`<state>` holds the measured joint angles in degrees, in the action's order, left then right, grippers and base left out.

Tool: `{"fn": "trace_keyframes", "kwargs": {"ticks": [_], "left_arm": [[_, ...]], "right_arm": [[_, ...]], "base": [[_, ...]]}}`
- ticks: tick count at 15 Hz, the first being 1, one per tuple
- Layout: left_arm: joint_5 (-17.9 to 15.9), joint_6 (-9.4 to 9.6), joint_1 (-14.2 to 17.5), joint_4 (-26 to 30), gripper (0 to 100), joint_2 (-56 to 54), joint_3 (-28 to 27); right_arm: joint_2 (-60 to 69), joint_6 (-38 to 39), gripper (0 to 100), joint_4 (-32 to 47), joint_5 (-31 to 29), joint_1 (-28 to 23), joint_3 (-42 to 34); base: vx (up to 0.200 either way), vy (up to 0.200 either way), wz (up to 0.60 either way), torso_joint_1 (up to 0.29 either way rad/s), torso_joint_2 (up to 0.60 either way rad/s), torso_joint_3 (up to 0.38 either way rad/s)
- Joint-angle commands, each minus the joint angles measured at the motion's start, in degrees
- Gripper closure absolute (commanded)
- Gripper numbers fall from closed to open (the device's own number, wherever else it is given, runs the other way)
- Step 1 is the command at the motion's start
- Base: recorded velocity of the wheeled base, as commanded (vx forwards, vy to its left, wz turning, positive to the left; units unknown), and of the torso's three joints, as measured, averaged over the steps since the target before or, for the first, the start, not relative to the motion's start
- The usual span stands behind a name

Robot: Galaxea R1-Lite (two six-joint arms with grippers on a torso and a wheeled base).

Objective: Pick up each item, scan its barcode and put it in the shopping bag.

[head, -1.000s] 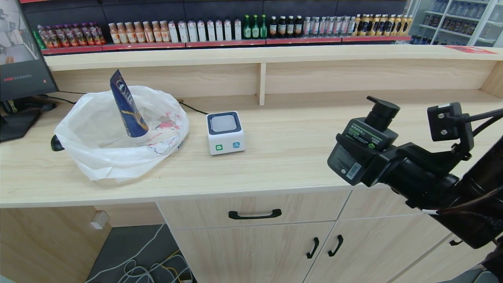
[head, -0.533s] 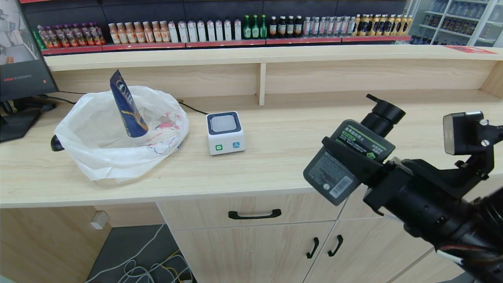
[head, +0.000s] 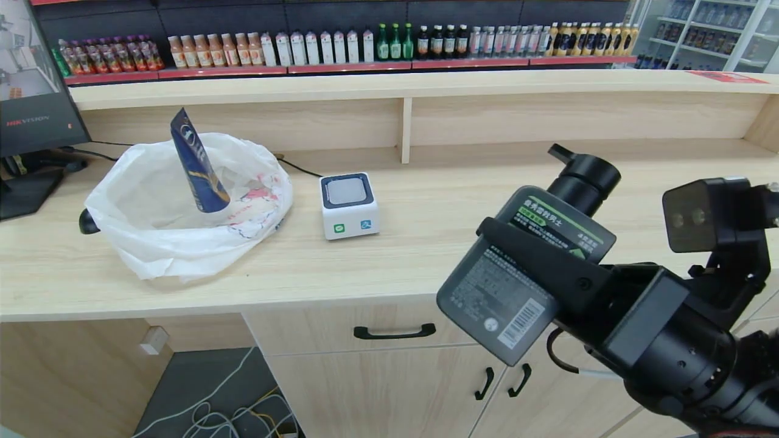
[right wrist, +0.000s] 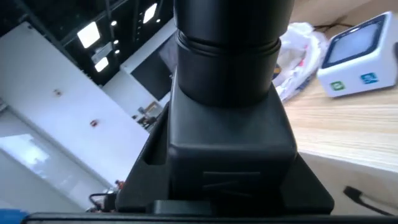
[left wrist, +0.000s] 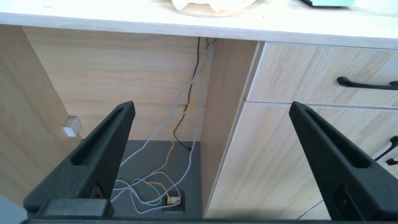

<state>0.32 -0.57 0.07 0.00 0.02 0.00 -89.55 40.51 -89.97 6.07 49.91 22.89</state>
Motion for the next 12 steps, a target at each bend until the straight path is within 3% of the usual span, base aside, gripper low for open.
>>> {"fn": "trace_keyframes", "kwargs": {"ticks": [1, 7, 12], "left_arm": [[0.03, -0.04, 0.01, 0.00, 0, -0.02, 0.00], [0.03, -0.04, 0.01, 0.00, 0, -0.02, 0.00], [0.03, -0.04, 0.01, 0.00, 0, -0.02, 0.00]], "right_arm": [[-1.59, 0.27, 100, -0.03, 0.26, 2.12, 1.72], [-5.11, 5.81, 100, -0.03, 0.26, 6.78, 9.01], [-4.23, 5.98, 100, -0.03, 0.17, 7.31, 7.34]], "base": [[0.000, 0.000, 0.00, 0.000, 0.00, 0.000], [0.000, 0.000, 0.00, 0.000, 0.00, 0.000], [0.000, 0.000, 0.00, 0.000, 0.00, 0.000]]}}
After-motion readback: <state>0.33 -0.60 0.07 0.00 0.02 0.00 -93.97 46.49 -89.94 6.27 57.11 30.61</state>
